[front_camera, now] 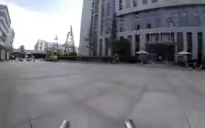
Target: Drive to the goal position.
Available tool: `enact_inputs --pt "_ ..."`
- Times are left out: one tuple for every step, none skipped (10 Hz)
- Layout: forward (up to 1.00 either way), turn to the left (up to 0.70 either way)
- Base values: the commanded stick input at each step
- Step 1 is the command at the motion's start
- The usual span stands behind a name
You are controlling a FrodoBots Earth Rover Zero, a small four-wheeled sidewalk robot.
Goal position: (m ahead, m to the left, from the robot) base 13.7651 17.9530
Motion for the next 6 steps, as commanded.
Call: enact_inputs --pt "0.70 0.00" --pt "0.70 0.00" --pt "0.70 0.00" --pt "0.70 0.00" --pt "0.70 0.00" --pt "0.70 0.00"
